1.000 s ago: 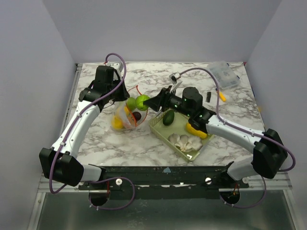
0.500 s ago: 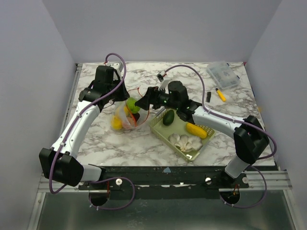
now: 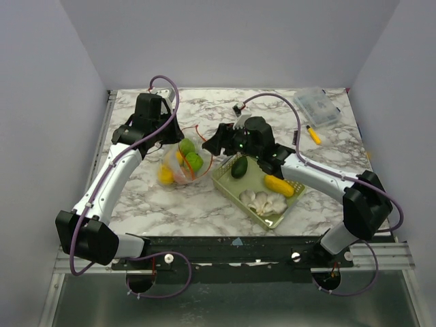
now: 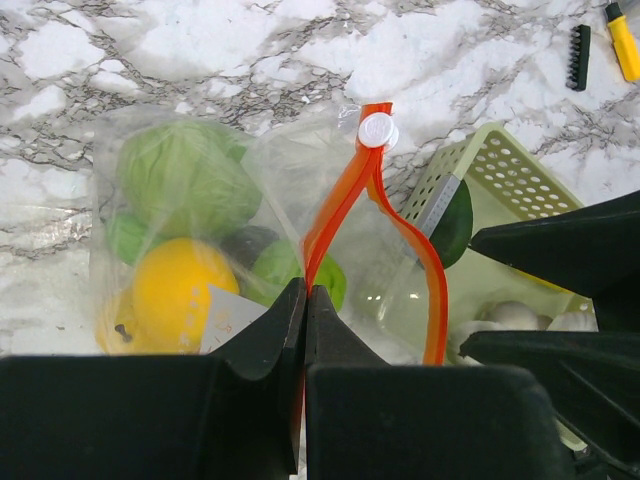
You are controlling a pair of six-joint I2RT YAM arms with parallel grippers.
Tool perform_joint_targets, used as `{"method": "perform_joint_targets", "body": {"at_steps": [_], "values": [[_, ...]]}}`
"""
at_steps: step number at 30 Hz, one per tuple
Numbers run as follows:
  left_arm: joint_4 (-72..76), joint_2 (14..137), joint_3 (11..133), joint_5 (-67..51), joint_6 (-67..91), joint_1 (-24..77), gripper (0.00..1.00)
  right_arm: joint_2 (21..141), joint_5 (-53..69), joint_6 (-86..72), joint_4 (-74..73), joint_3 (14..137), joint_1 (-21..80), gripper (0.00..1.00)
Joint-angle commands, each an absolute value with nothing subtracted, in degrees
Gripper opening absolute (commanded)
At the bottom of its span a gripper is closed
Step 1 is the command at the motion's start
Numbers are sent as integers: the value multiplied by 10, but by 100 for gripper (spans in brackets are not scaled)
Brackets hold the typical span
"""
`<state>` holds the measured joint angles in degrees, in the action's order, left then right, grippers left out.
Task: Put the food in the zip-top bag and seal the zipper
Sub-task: Place the fake fruit in the zipper food storage bag, then adjust the zipper food storage bag at the center of the board.
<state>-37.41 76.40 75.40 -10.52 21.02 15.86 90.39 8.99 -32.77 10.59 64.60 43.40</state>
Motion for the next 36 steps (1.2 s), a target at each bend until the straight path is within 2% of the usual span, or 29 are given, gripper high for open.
{"method": "perform_joint_targets", "body": {"at_steps": [1, 8, 9, 12, 14, 22, 26, 31, 36], "values": [[-372, 755, 754, -102, 208, 156, 0, 923, 76, -327, 90, 634, 429, 67], [-371, 754, 754, -103, 207, 156, 0, 955, 126, -357, 107, 653, 429, 48], [-367, 752, 751, -114, 207, 156, 0, 956, 165, -385, 144, 652, 429, 37], [-367, 753, 752, -127, 205, 156, 0, 955, 182, -424, 179, 645, 429, 13], [-365, 751, 752, -133, 205, 156, 0, 954, 187, -451, 201, 641, 429, 1], [-359, 756, 752, -155, 200, 157, 0, 985, 198, -569, 282, 640, 429, 0], [-361, 759, 759, -170, 199, 156, 5, 991, 185, -619, 334, 622, 429, 0], [-365, 768, 760, -167, 197, 156, 0, 966, 149, -498, 180, 676, 428, 1], [-370, 770, 765, -158, 195, 157, 0, 959, 86, -296, -27, 753, 428, 36]]}}
